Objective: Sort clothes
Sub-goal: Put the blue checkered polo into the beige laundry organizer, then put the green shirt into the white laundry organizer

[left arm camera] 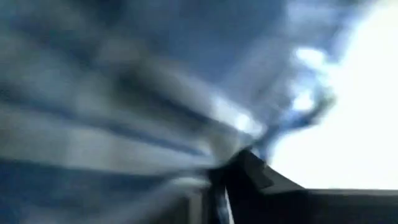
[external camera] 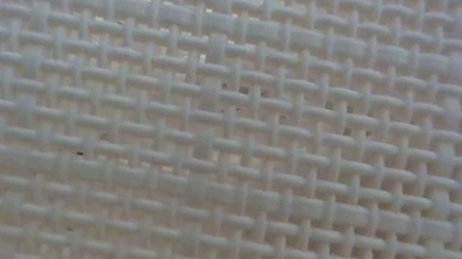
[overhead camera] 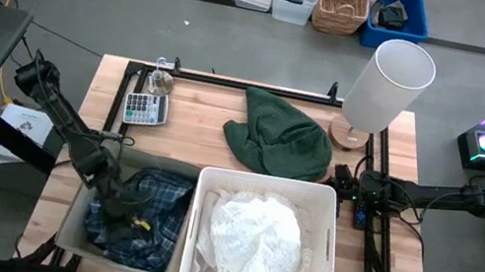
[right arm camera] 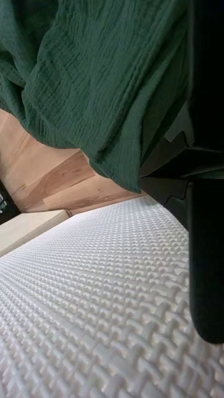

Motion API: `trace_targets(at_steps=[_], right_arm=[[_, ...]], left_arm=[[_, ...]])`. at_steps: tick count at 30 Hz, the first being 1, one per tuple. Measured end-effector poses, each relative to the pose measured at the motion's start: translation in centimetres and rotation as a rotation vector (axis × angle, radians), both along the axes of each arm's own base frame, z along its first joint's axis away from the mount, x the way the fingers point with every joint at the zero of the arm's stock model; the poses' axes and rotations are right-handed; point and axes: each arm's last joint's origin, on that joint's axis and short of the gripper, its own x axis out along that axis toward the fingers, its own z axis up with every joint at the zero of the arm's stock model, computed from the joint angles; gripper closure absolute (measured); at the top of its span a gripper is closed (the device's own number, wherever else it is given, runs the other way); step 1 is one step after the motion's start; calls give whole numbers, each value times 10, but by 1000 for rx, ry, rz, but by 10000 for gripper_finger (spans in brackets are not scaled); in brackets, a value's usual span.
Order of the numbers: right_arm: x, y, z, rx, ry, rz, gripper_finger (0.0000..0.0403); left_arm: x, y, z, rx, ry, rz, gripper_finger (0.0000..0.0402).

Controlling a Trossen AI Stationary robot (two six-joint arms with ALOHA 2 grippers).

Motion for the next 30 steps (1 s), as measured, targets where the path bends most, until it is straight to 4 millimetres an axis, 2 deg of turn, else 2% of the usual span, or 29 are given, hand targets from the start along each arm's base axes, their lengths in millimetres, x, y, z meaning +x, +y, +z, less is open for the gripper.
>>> trace_targets(at_steps=[5,12,15,18,21,24,27,30], right_arm=[[0,0,0,0,0,0,402],[0,0,0,0,0,0,402],[0,0,0,0,0,0,402],[0,0,0,0,0,0,402],[0,0,0,0,0,0,402],[0,0,0,0,0,0,402],[0,0,0,0,0,0,402],[0,0,0,0,0,0,402]], left_arm=[[13,-2,41,-57,-175,-55,316],[24,-2,93,-172,-292,-68,209],[31,4,113,-208,-355,-27,172],[44,18,134,-224,-479,87,146],[63,40,159,-174,-737,235,135],[81,74,175,45,-882,393,133],[101,121,175,294,-848,528,133],[125,175,158,433,-723,564,133]])
